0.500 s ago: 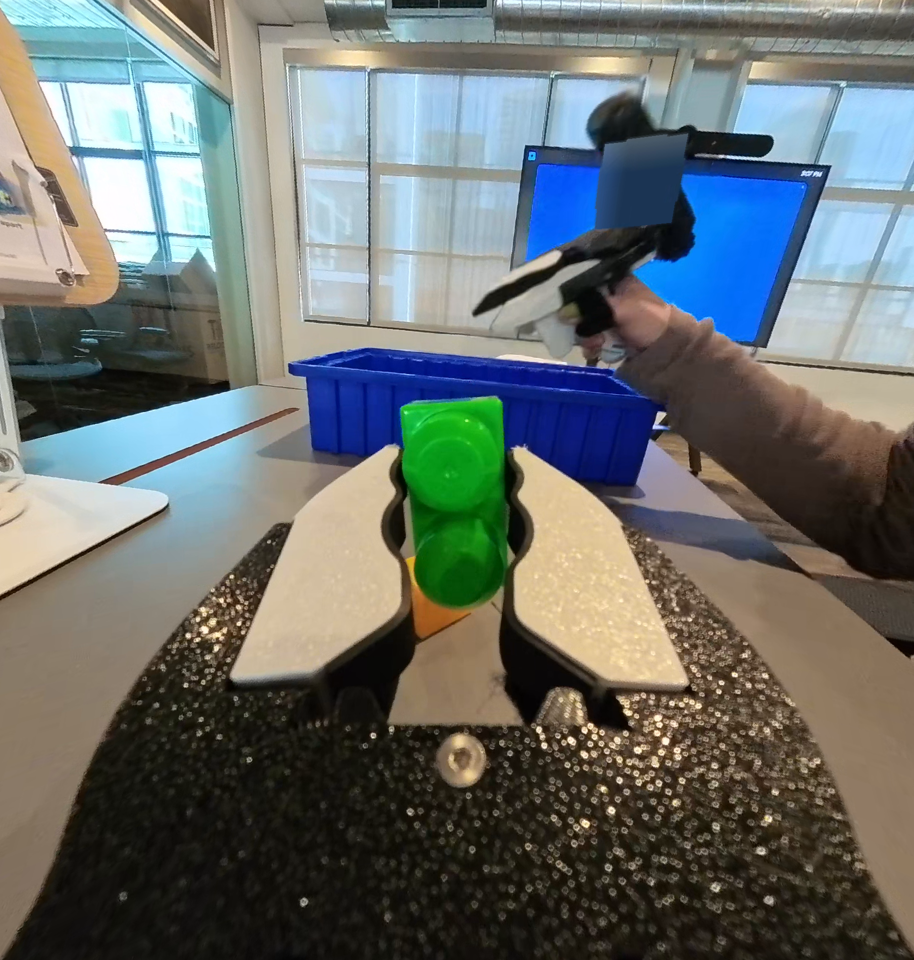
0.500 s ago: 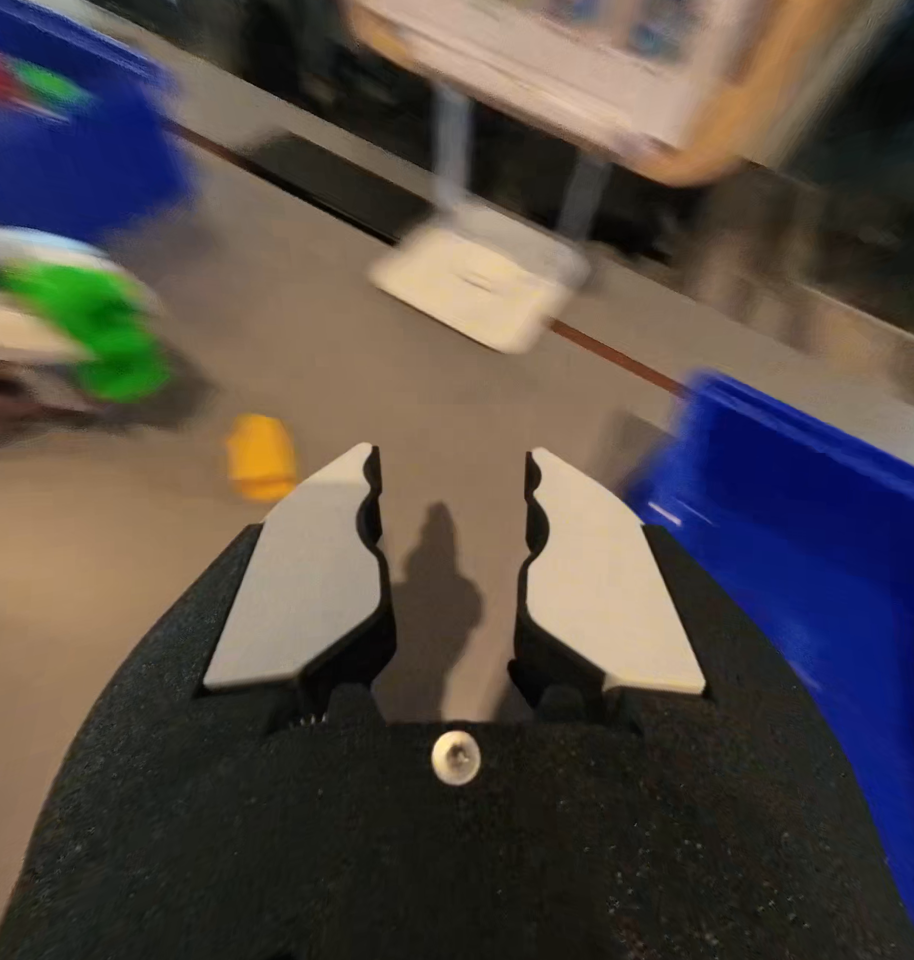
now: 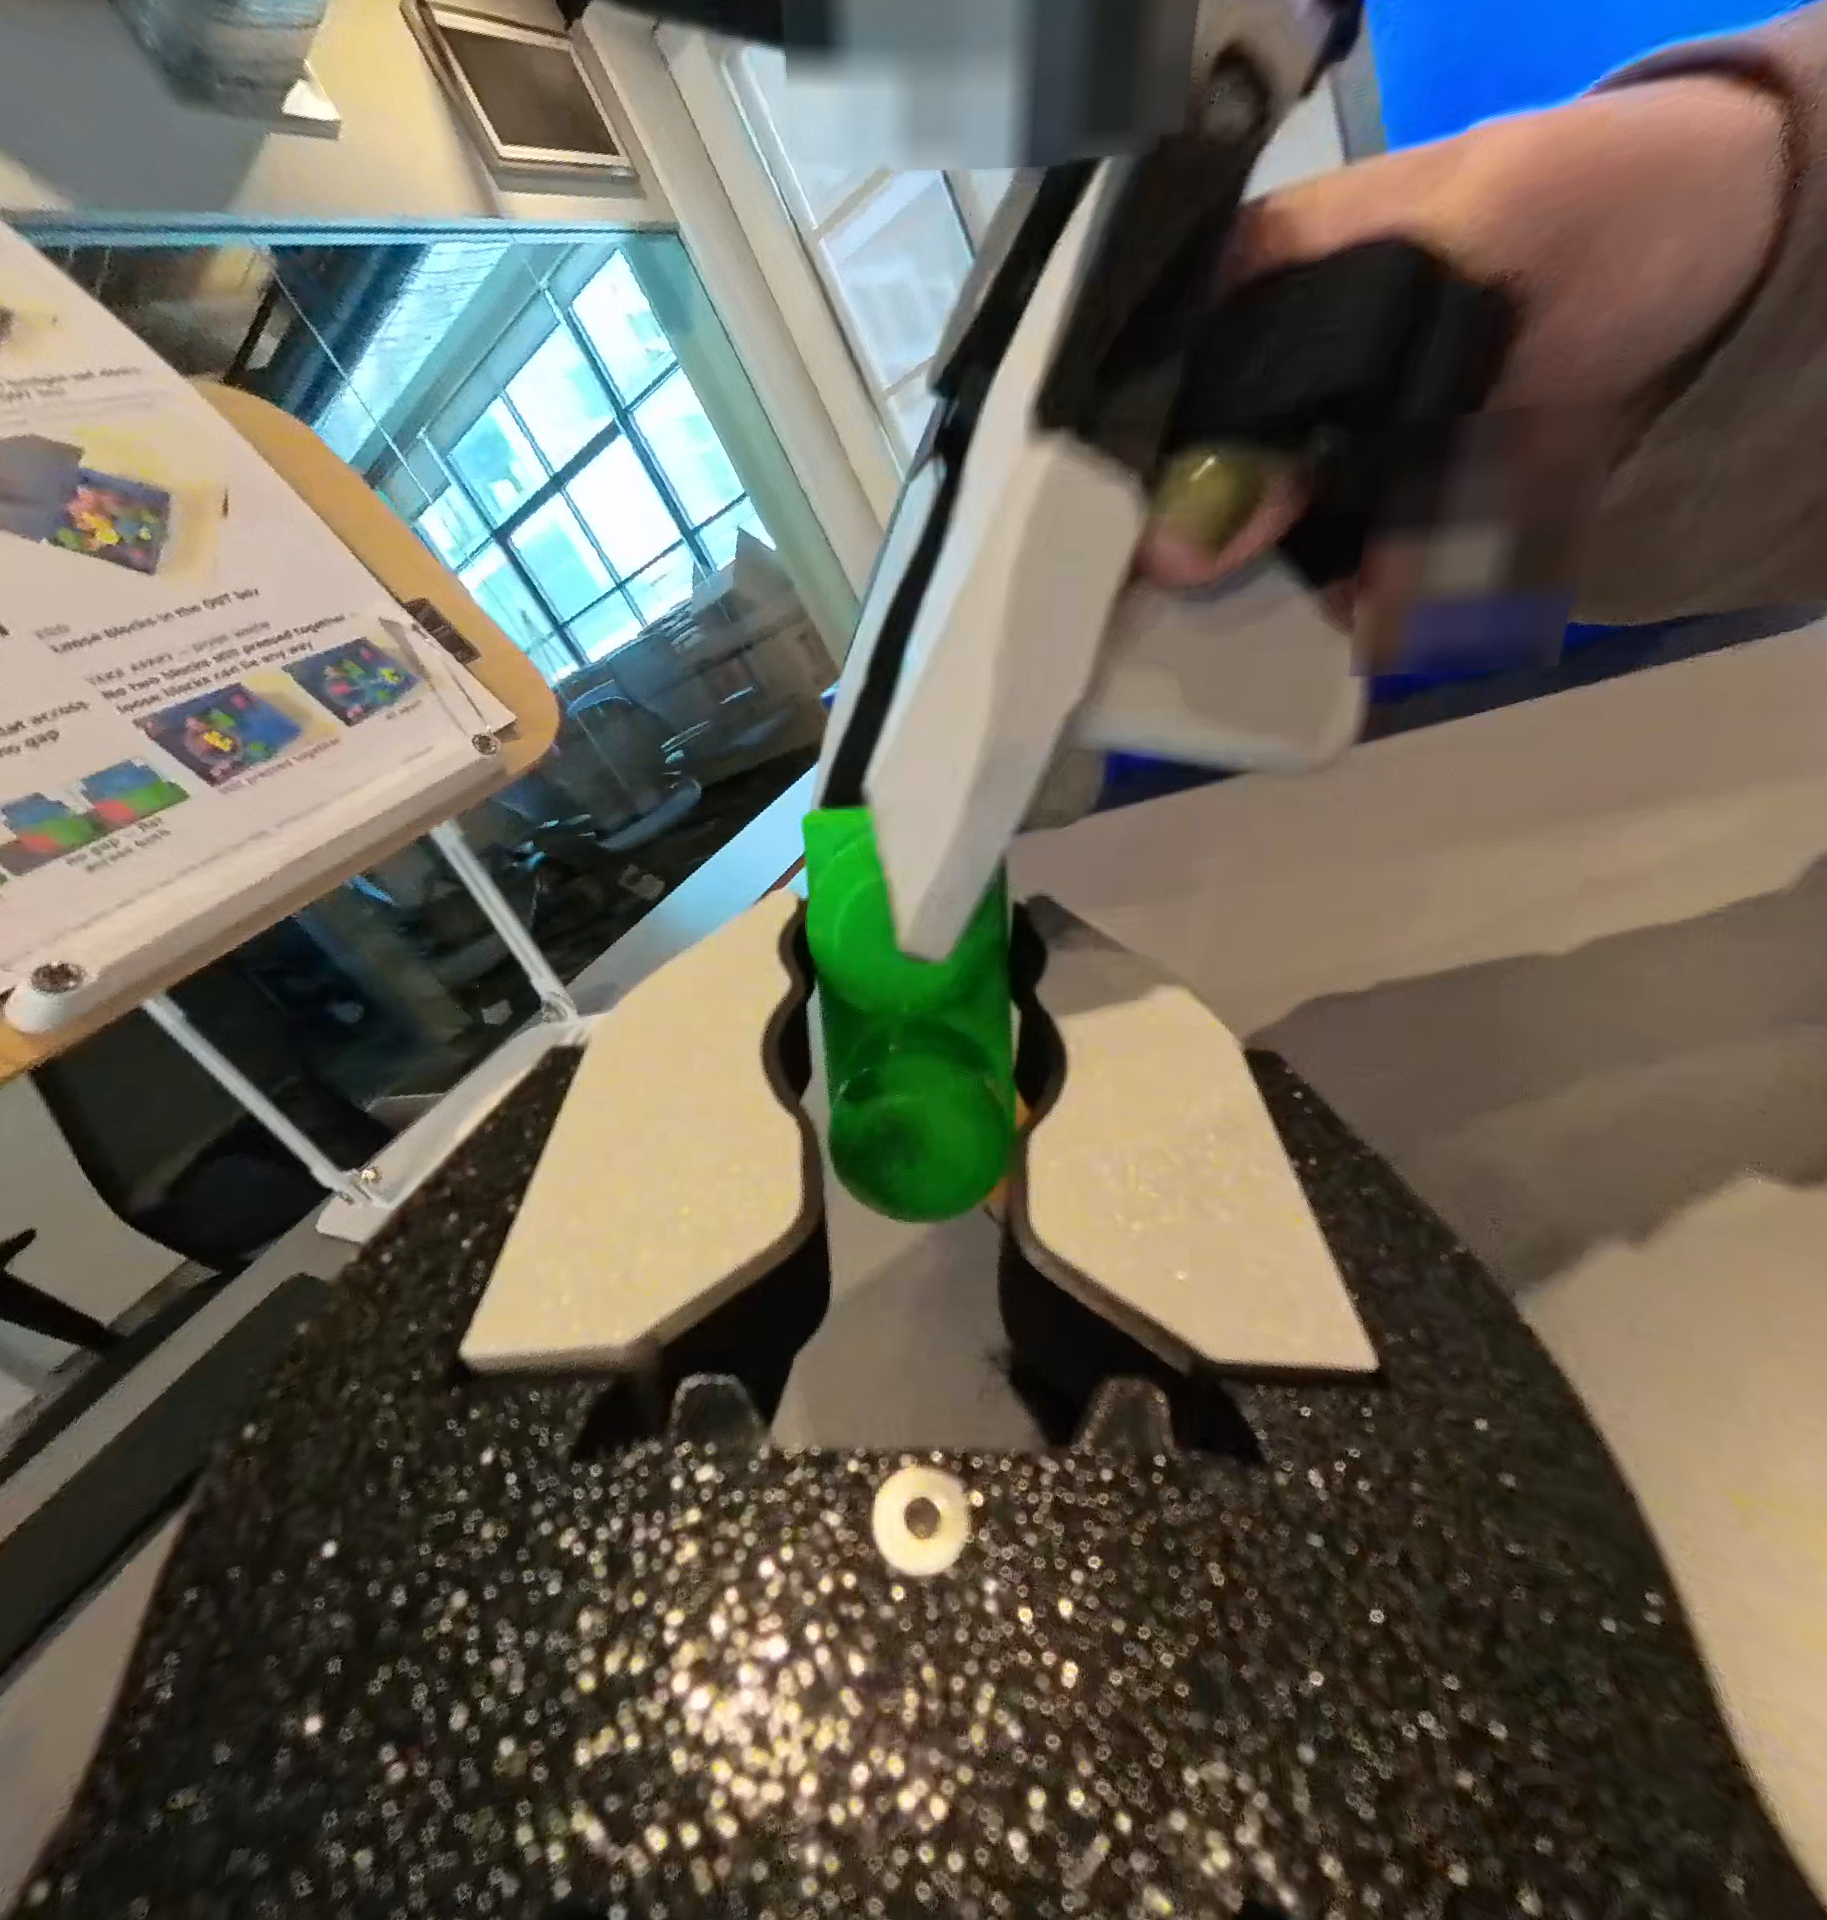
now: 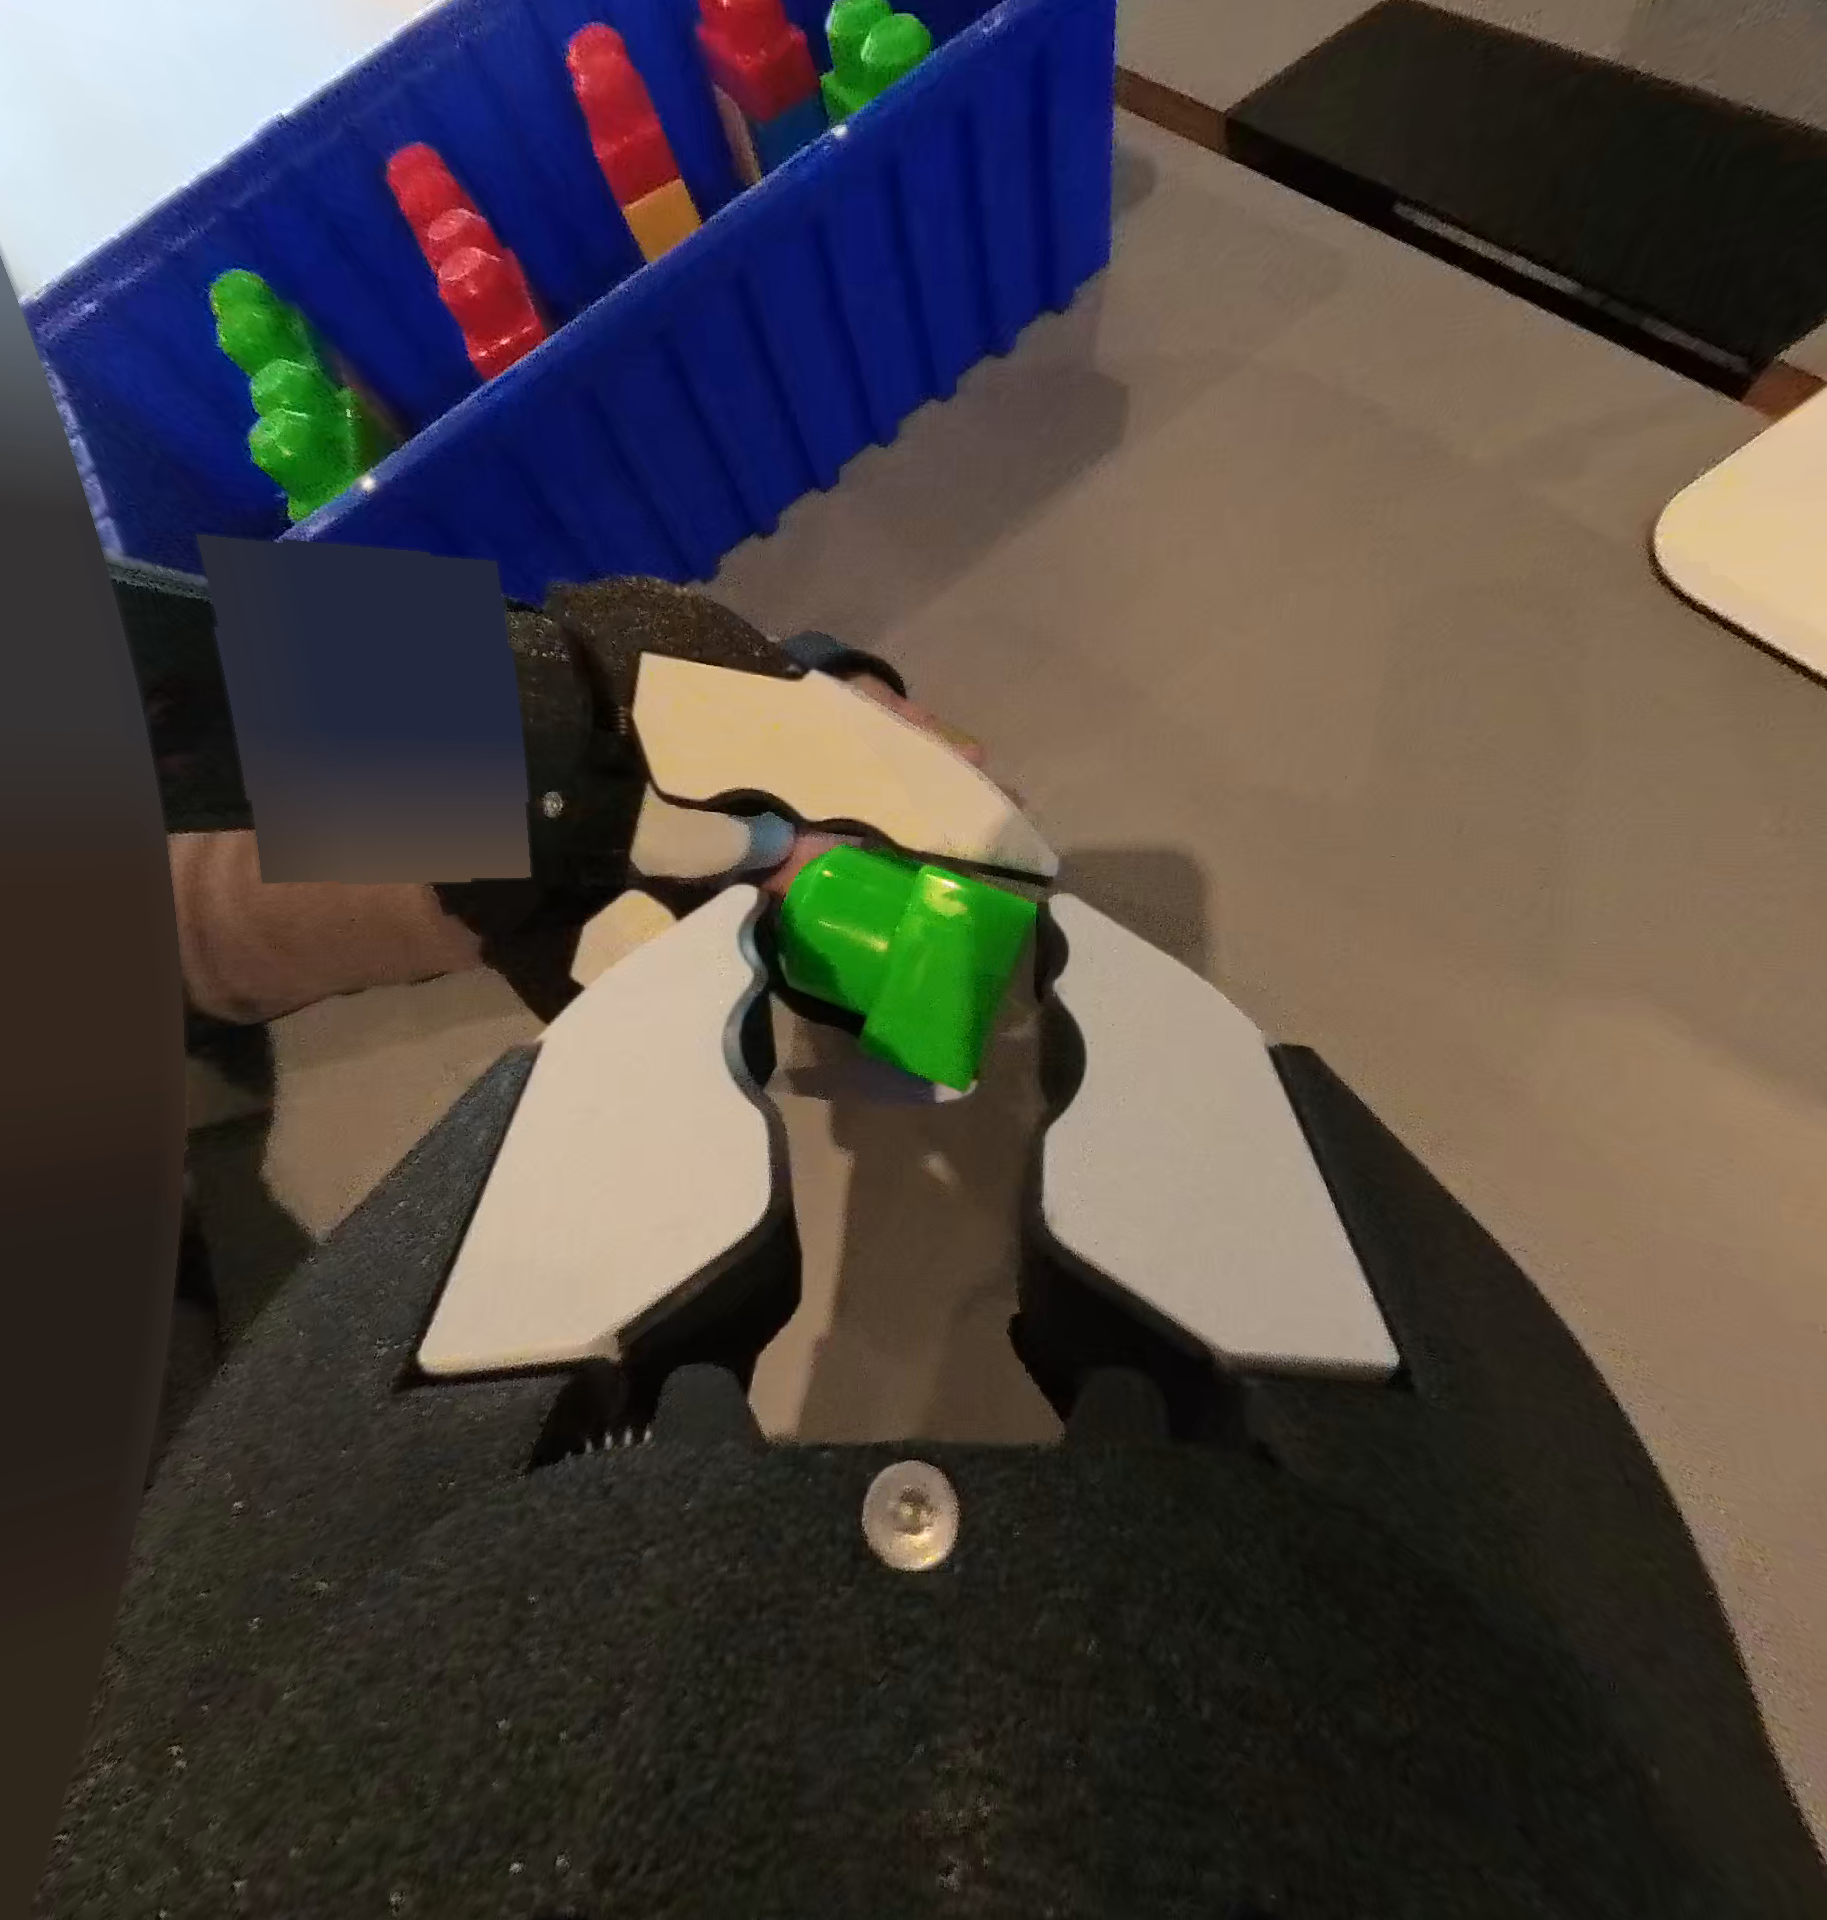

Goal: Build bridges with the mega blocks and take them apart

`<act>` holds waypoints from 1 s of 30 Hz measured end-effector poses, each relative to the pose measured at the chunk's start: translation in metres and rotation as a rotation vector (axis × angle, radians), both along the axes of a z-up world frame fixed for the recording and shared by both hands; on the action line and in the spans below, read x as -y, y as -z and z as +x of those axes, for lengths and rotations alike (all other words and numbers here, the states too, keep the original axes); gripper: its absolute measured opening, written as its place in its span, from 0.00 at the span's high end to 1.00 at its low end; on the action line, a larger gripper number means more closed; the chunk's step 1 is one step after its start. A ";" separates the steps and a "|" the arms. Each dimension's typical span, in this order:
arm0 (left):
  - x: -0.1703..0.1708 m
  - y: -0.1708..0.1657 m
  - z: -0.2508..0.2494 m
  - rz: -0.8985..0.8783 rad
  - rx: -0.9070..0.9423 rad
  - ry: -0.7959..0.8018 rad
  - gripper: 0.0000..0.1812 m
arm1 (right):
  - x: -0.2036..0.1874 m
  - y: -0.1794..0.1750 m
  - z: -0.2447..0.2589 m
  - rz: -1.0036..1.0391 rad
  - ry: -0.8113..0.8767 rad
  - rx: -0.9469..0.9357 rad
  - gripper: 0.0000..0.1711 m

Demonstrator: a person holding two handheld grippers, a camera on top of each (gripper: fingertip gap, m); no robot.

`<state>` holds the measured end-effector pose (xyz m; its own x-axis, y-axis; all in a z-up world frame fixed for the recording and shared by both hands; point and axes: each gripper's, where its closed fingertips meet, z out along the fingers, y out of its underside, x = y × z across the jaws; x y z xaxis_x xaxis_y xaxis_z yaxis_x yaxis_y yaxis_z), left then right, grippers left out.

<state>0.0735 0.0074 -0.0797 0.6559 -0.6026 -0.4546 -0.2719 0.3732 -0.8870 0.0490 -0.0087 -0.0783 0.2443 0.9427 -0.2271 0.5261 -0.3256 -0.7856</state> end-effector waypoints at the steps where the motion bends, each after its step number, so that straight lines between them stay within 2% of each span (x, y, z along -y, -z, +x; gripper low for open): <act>1: 0.001 -0.002 0.000 0.015 0.008 -0.002 0.80 | 0.001 -0.001 0.000 -0.016 -0.001 -0.003 0.73; 2: 0.002 -0.007 -0.001 0.036 0.035 0.000 0.79 | 0.001 -0.002 0.003 -0.021 0.002 0.001 0.73; 4: 0.001 -0.009 -0.003 0.013 0.073 0.006 0.67 | -0.007 -0.009 0.016 0.032 0.053 0.007 0.73; 5: -0.003 -0.005 -0.003 -0.035 0.081 0.005 0.60 | -0.014 -0.017 0.028 0.077 0.103 0.005 0.73; 7: -0.009 0.000 -0.004 -0.116 0.101 0.015 0.55 | -0.036 -0.041 0.068 0.204 0.272 -0.002 0.73; 11: -0.016 0.002 -0.010 -0.153 0.134 -0.012 0.58 | -0.074 -0.077 0.207 0.429 0.797 0.131 0.73; 13: -0.018 0.004 -0.011 -0.164 0.125 -0.029 0.59 | -0.074 -0.070 0.274 0.388 0.999 0.231 0.73; 16: -0.018 0.005 -0.010 -0.159 0.107 -0.038 0.61 | -0.065 -0.043 0.331 0.229 1.132 0.331 0.73; 18: -0.018 0.006 -0.009 -0.153 0.098 -0.038 0.63 | -0.062 -0.027 0.350 0.170 1.163 0.386 0.73; 22: -0.019 0.005 -0.010 -0.157 0.106 -0.046 0.63 | -0.062 0.002 0.360 0.072 1.117 0.502 0.72; 23: -0.019 0.005 -0.011 -0.159 0.113 -0.049 0.63 | -0.063 0.003 0.363 0.090 1.118 0.541 0.72; 25: -0.020 0.003 -0.014 -0.163 0.133 -0.055 0.63 | -0.071 -0.013 0.362 0.247 1.168 0.560 0.61; 26: -0.021 0.002 -0.015 -0.167 0.146 -0.058 0.63 | -0.074 -0.024 0.347 0.337 1.130 0.524 0.60; 28: -0.022 0.001 -0.018 -0.176 0.173 -0.062 0.63 | -0.075 -0.044 0.286 0.490 0.902 0.380 0.59; 30: -0.024 -0.001 -0.022 -0.188 0.200 -0.067 0.63 | -0.059 -0.047 0.206 0.523 0.591 0.220 0.61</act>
